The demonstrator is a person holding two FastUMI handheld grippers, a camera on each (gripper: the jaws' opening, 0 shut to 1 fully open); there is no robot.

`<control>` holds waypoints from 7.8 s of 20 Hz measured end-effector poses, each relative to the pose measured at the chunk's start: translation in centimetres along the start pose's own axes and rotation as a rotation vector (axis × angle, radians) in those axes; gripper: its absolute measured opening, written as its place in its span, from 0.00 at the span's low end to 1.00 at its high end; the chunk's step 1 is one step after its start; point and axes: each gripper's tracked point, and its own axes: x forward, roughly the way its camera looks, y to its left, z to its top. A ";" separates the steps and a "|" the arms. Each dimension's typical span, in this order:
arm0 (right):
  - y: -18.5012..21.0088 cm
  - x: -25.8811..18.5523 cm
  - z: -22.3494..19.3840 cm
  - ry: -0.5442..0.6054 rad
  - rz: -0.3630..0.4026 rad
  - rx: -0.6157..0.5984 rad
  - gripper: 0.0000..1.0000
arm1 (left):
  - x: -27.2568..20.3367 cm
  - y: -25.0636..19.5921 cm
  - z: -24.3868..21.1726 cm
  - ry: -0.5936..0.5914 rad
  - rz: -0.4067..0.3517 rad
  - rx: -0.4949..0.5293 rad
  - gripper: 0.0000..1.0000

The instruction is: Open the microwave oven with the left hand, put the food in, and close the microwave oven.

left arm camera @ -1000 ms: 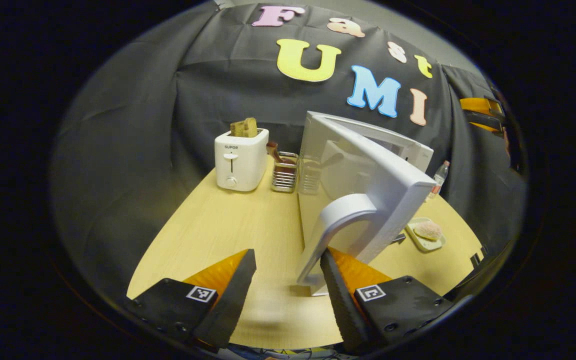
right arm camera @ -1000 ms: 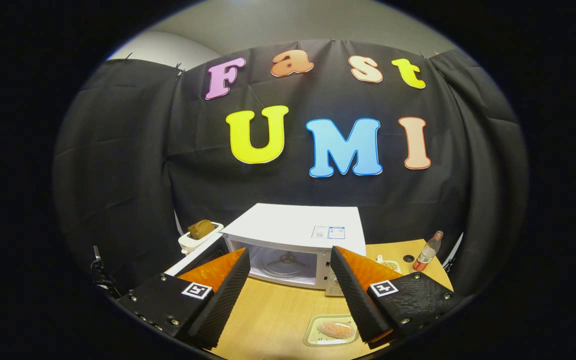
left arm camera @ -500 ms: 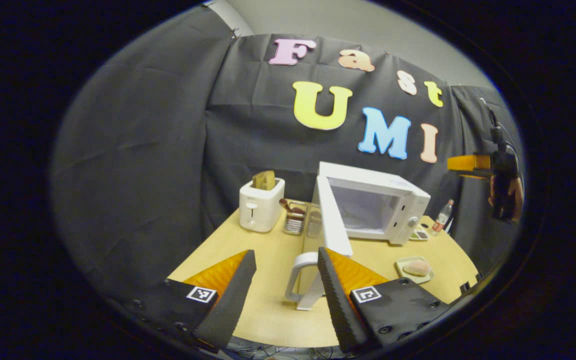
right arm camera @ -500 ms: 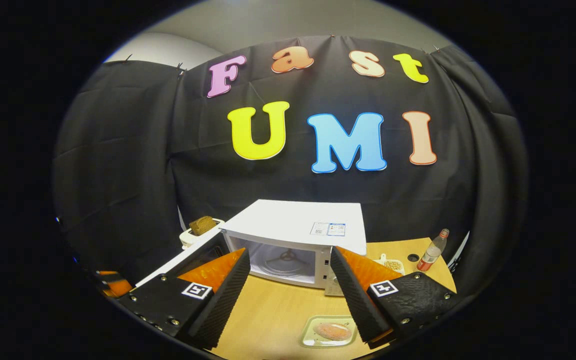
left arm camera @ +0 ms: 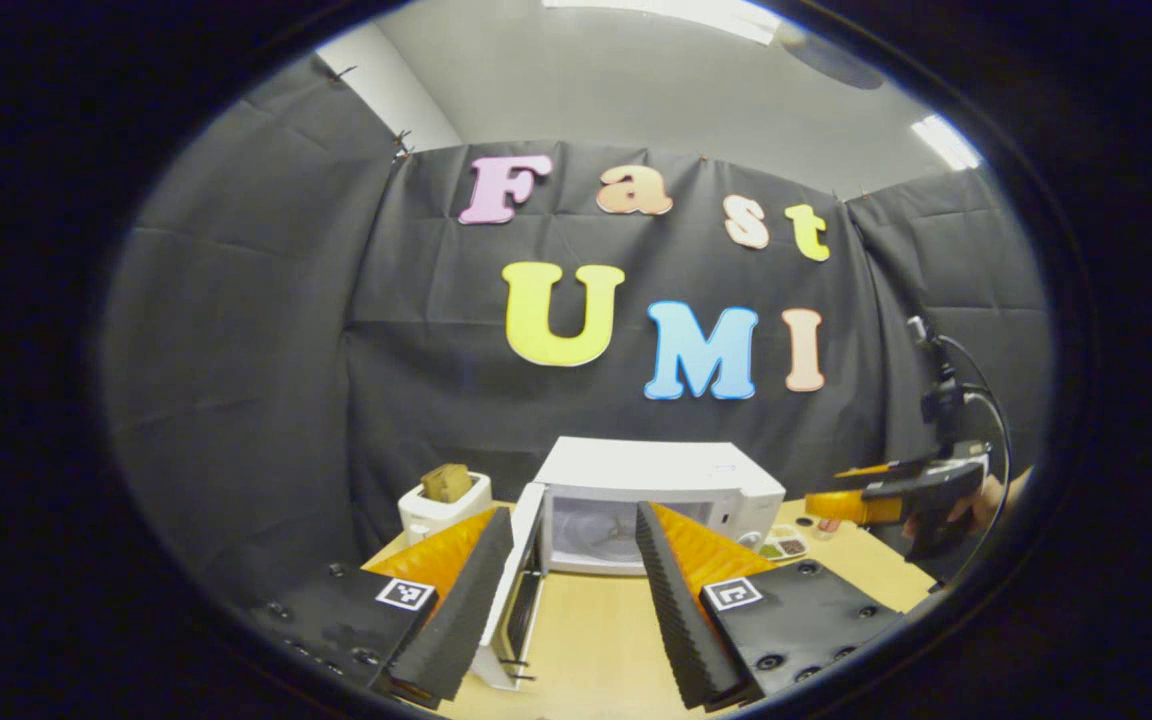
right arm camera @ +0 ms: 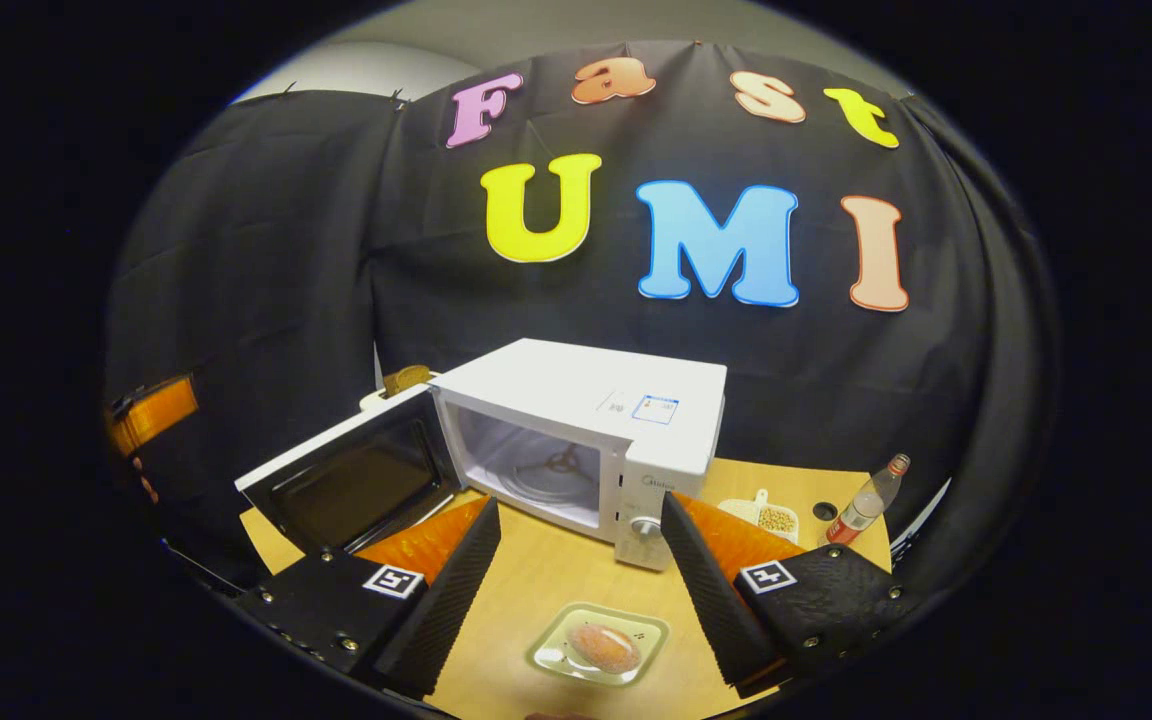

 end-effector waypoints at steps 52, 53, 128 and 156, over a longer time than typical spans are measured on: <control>2.9 12.9 -12.6 0.311 0.095 -0.735 0.63 | 1.5 0.9 0.9 0.029 0.027 -0.003 0.95; 3.0 13.5 -11.6 0.280 0.072 -0.789 0.63 | 1.1 1.4 0.8 0.029 0.033 -0.006 0.95; 2.8 2.3 3.0 -0.235 -0.229 -0.253 0.92 | 4.4 10.0 -5.1 0.129 0.082 -0.050 0.89; -2.4 -7.0 10.1 -0.375 -0.367 -0.017 0.92 | -0.2 11.4 -17.4 0.344 -0.011 0.060 0.07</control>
